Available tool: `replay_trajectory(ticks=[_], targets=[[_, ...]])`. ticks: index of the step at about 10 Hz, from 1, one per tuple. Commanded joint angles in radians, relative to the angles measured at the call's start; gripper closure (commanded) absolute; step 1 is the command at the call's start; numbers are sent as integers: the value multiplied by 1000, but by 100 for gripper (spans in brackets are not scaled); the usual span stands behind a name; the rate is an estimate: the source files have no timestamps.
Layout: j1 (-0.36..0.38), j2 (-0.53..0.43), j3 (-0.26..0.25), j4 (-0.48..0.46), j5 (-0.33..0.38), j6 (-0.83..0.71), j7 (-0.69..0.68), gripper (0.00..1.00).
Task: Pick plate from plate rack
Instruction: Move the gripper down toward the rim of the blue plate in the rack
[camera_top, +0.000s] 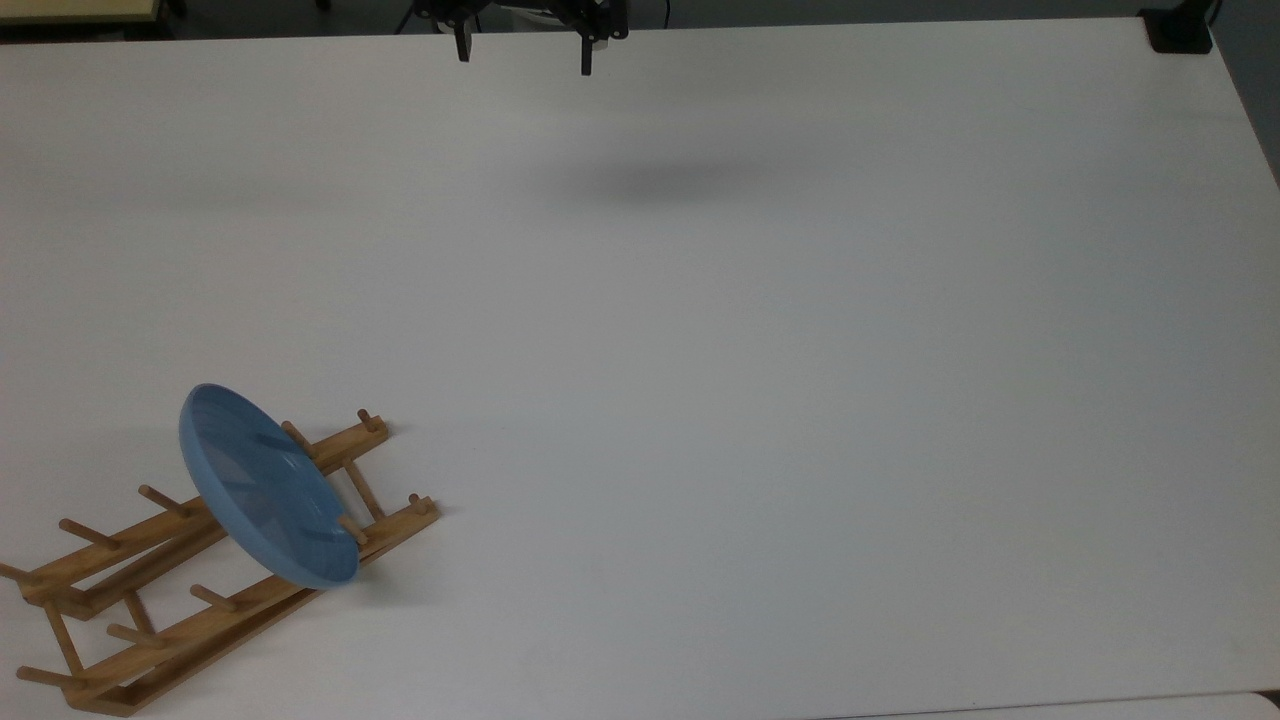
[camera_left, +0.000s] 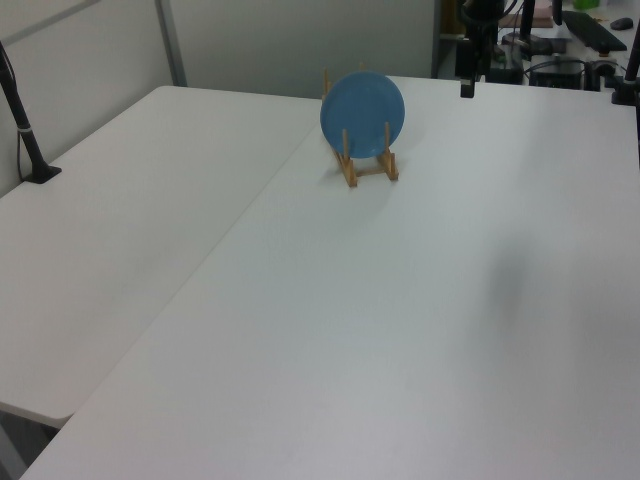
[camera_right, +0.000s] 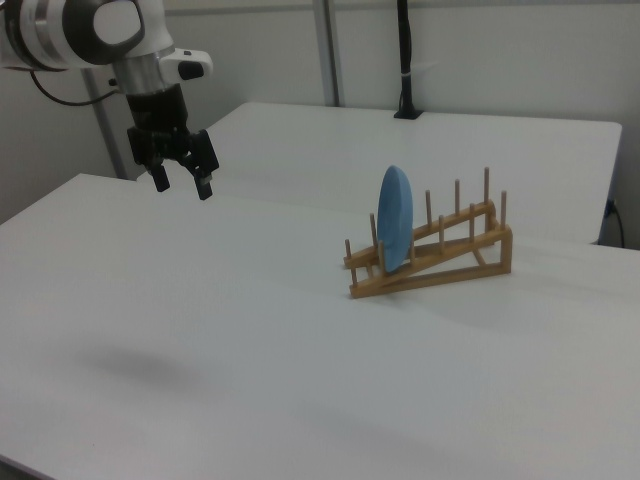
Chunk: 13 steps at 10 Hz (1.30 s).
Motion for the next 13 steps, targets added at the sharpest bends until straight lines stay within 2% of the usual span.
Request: replay_trajectory(ticks=[1, 5, 6, 8, 11, 13], targets=[[3, -20, -6, -13, 19, -6, -28, 0], [-5, -15, -7, -8, 17, 28, -28, 0], [-25, -14, -12, -8, 14, 92, -28, 0], [-118, 38, -21, 47, 5, 242, -28, 0], [-129, 159, -143, 55, -41, 585, -24, 0], [-131, 263, -185, 55, -102, 779, -18, 17]])
